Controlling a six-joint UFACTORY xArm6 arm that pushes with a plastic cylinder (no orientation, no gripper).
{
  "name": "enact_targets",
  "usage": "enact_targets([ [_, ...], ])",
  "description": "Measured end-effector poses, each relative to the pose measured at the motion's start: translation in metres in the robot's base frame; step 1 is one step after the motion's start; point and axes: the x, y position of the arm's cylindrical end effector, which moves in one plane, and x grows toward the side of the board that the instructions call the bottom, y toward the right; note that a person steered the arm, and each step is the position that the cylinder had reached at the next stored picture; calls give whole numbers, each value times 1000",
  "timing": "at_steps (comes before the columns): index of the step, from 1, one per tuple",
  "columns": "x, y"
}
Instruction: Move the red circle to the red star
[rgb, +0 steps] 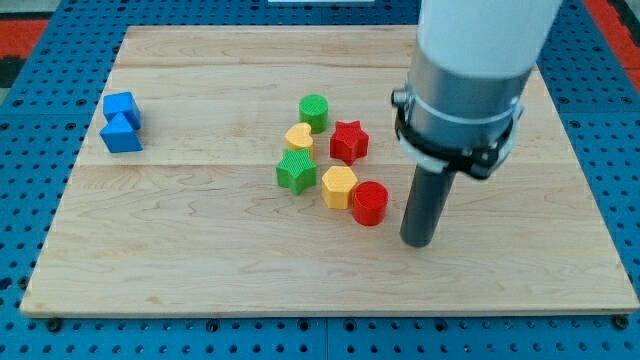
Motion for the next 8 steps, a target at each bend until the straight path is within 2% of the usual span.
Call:
enact_targets([
  [1,-21,-35],
  [3,-116,-35],
  [8,-103,0],
])
